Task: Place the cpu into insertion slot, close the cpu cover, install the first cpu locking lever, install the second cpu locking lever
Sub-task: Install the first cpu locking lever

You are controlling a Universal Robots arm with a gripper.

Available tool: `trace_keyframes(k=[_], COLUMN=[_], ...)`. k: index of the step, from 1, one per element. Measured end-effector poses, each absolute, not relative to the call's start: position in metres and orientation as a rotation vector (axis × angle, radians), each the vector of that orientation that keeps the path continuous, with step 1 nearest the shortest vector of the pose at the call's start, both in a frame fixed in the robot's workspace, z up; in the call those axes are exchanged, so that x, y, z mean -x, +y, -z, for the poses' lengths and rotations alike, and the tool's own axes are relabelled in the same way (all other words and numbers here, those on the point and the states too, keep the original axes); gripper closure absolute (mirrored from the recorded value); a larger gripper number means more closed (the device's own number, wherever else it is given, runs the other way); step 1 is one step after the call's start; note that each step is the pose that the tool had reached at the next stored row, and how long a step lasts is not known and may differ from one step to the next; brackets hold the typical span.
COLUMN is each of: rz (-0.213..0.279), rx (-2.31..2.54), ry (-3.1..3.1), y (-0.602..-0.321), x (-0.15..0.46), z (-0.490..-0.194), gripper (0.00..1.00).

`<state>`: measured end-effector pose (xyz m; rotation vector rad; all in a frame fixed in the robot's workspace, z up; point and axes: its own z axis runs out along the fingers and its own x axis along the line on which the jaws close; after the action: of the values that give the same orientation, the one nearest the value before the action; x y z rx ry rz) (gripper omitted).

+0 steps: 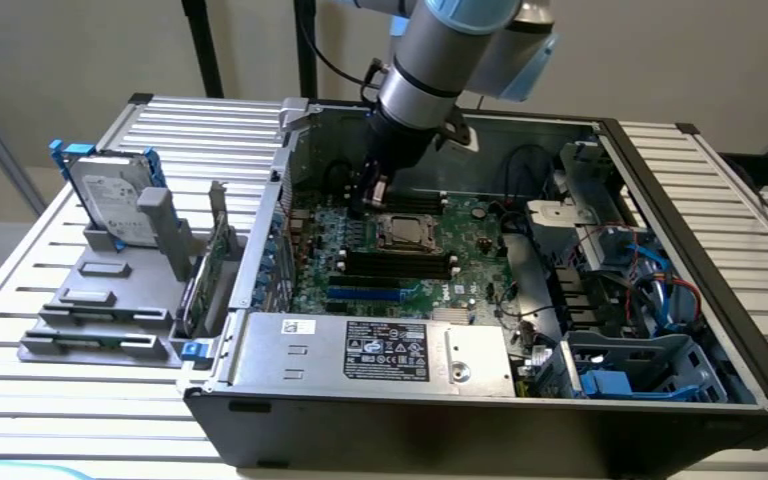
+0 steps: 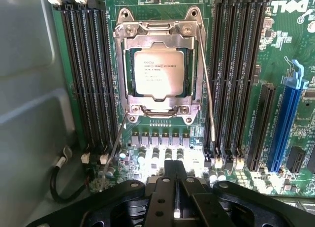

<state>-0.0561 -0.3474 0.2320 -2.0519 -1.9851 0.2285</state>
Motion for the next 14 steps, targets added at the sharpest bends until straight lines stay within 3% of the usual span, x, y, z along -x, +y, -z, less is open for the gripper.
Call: trace_keyframes(k=[14], rz=[-0.189], rx=[2.100], ry=[-1.902], y=[-0.348], x=[0.068], z=[-0.236], gripper=[0.89])
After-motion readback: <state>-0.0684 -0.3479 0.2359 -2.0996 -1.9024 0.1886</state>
